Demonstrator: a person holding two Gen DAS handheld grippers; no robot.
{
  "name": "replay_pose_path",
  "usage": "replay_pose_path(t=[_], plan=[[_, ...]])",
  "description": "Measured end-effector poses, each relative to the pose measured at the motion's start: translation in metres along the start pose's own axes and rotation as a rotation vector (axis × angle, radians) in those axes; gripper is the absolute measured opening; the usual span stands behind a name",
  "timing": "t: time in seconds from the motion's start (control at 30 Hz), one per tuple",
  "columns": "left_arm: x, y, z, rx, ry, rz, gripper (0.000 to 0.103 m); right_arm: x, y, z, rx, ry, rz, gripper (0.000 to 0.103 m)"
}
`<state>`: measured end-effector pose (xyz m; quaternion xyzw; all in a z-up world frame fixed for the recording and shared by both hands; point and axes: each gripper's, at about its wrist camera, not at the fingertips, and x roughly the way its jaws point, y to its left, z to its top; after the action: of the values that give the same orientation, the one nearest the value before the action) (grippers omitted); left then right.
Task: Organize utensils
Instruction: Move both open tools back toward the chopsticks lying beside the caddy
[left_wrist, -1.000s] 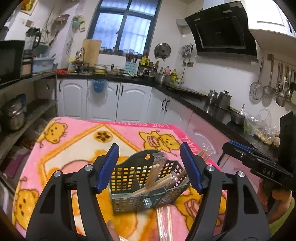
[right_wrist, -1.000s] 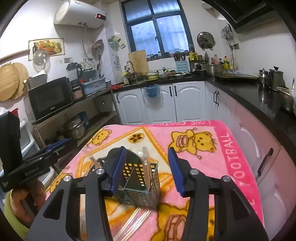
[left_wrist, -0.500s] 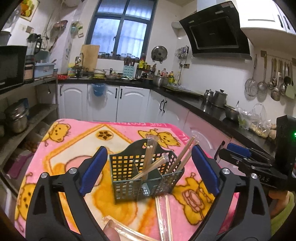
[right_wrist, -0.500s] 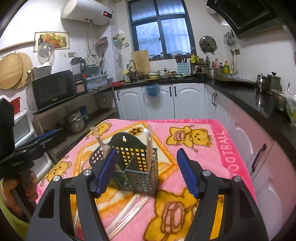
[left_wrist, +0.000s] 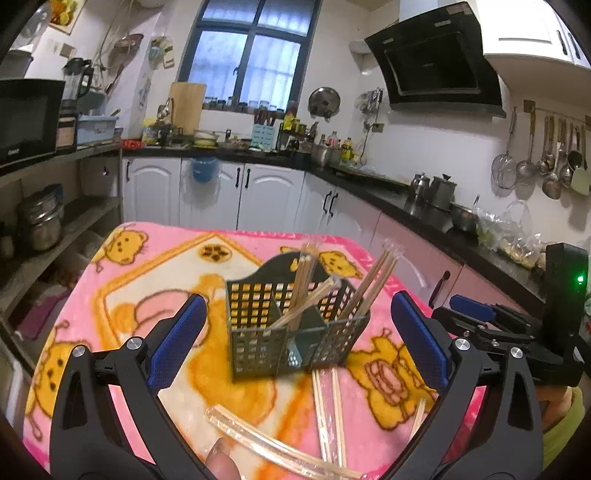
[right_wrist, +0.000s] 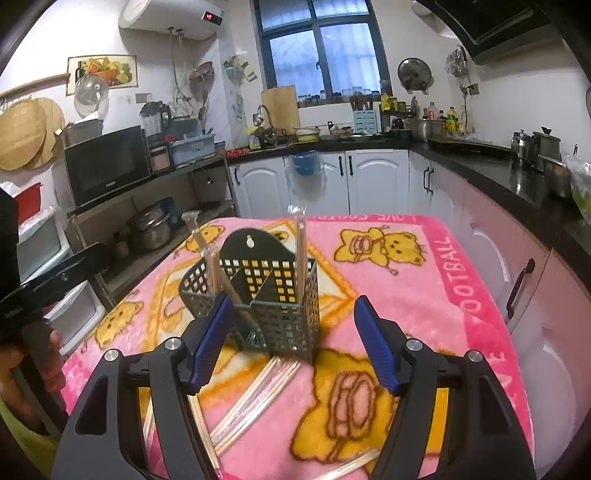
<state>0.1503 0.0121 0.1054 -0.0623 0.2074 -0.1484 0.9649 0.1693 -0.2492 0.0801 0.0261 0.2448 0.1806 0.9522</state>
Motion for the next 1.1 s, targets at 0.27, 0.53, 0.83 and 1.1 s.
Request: replay_pose_path(t=[0.27, 0.53, 0.83, 1.1], plan=[[0.010, 0.012, -0.025, -0.042, 0.068, 0.021, 0.092, 0.012, 0.000, -0.025, 0.002, 0.064, 0.008, 0.066], [0.012, 0.026, -0.045, -0.081, 0.110, 0.039, 0.092, 0.021, 0.005, -0.045, 0.002, 0.116, 0.022, 0.066], [0.011, 0.046, -0.069, -0.128, 0.165, 0.060, 0.092, 0.037, 0.015, -0.063, -0.008, 0.177, 0.037, 0.066], [0.010, 0.070, -0.092, -0.188, 0.219, 0.075, 0.083, 0.052, 0.020, -0.070, -0.005, 0.220, 0.051, 0.065]])
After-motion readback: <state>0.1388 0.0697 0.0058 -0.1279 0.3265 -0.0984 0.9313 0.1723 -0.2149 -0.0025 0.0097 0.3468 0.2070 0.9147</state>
